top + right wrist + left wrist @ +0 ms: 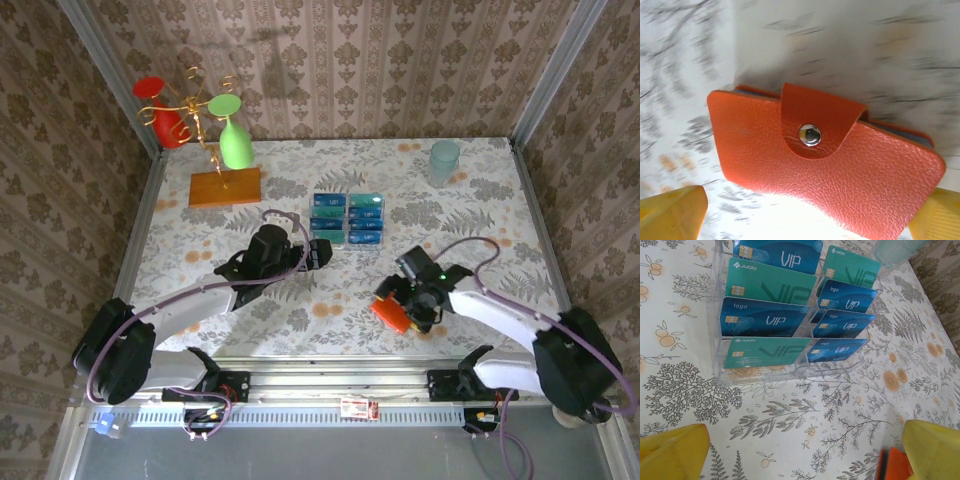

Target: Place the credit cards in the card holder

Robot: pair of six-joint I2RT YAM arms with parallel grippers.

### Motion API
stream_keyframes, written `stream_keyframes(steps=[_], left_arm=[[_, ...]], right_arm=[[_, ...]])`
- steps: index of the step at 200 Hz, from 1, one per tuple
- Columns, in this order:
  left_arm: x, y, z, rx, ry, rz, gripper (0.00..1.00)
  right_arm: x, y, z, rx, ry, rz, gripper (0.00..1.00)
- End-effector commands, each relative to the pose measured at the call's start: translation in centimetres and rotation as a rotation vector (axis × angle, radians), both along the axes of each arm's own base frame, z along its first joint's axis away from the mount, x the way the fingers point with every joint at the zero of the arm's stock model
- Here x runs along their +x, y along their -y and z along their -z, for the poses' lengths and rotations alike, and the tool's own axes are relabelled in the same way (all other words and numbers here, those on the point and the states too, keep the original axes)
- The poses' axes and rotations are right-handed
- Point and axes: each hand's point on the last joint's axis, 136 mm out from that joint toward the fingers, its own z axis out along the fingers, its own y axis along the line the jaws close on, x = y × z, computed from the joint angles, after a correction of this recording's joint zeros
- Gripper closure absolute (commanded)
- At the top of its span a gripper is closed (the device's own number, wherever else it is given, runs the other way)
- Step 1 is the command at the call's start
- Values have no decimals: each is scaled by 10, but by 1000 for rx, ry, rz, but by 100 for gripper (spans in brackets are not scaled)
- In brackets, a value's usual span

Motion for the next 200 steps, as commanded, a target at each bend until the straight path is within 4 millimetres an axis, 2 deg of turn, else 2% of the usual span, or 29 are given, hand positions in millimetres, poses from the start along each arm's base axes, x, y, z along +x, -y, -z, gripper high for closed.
stream_keyframes(steps=[1, 15, 26, 55, 74, 89, 94, 102, 124, 147, 155, 185, 200], left_arm=[[4, 1, -17, -10, 43, -14, 0], [3, -6, -19, 3, 49, -31, 0], [2, -12, -21, 10, 53, -47, 0], [-2, -26, -26, 24, 63, -89, 0], [-4, -34, -28, 27, 69, -110, 0], [-5, -38, -27, 27, 67, -115, 0], [-6, -38, -27, 25, 67, -114, 0], [-7, -38, -25, 28, 63, -110, 0], [-10, -37, -18, 39, 44, -89, 0], [-15, -38, -4, 68, 4, -66, 0], [-17, -39, 1, 76, -7, -63, 0], [-22, -44, 16, 81, -41, -81, 0], [-22, -43, 19, 80, -52, -86, 0]], right_arm=[[37, -43, -19, 54, 93, -17, 0], [49, -61, -21, 50, 103, -65, 0], [62, -75, -31, 49, 128, -111, 0], [73, -89, -48, 46, 184, -220, 1], [67, -81, -55, 30, 221, -272, 1], [59, -69, -56, 17, 248, -281, 2], [54, -62, -50, 8, 244, -278, 2], [51, -57, -55, 20, 274, -269, 3], [37, -41, -42, 53, 297, -233, 6], [33, -37, -35, 112, 348, -251, 15], [34, -34, -35, 107, 371, -274, 25], [47, -24, -40, 117, 434, -337, 46], [56, -26, -41, 166, 450, -359, 56]])
